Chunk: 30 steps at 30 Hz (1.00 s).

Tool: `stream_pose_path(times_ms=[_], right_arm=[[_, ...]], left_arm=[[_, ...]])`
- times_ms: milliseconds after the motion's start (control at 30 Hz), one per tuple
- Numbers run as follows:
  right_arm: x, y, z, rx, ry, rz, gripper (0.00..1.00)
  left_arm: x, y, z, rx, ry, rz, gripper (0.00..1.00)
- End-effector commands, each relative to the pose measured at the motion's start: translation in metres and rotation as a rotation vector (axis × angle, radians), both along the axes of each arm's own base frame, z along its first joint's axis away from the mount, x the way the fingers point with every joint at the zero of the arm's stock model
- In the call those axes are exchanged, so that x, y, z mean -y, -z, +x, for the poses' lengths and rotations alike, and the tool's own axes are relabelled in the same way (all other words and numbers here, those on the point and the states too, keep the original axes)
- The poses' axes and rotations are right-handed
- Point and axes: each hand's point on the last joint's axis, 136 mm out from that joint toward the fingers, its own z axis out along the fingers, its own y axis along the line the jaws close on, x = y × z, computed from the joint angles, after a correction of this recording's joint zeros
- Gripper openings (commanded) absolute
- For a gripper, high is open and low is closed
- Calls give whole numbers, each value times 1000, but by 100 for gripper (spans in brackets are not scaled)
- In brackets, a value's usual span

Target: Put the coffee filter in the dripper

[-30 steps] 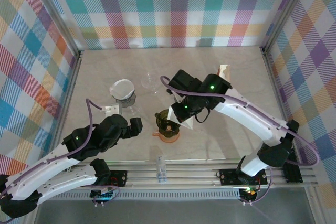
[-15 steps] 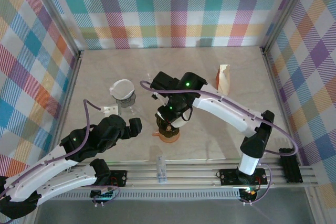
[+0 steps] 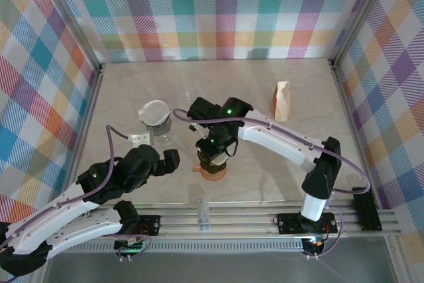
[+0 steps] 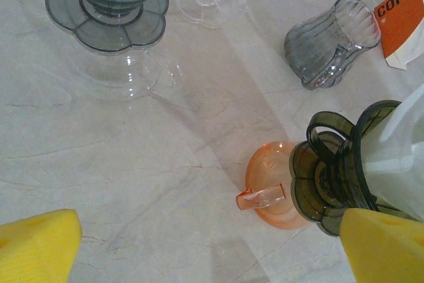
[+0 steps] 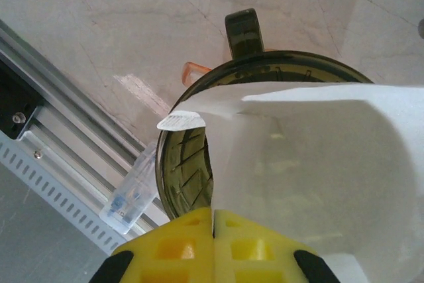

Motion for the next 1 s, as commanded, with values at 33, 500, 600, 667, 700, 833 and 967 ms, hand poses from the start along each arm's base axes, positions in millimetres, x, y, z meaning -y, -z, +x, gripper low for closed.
stream_pose_path(times_ms=[33, 500, 600, 667, 700, 833, 967], right_arm=[[-7, 12, 1, 4, -4, -2, 0], [-2, -1, 6, 62, 18, 44, 30], [1, -9, 5, 82, 24, 65, 41], [3, -15, 5, 95, 31, 86, 48], [5, -18, 5, 102, 36, 98, 52], [14, -30, 6, 146, 65, 129, 61], [31, -39, 13, 218, 130, 145, 66]], left_arm=[[2, -1, -1, -2, 15, 4, 100], [8, -2, -1, -11, 26, -16, 100], [11, -4, -1, -11, 31, -27, 100], [14, -6, 0, -11, 40, -40, 100], [16, -8, 0, -11, 45, -47, 100], [24, -13, 2, -12, 68, -57, 100], [43, -23, 8, -6, 119, -66, 100]])
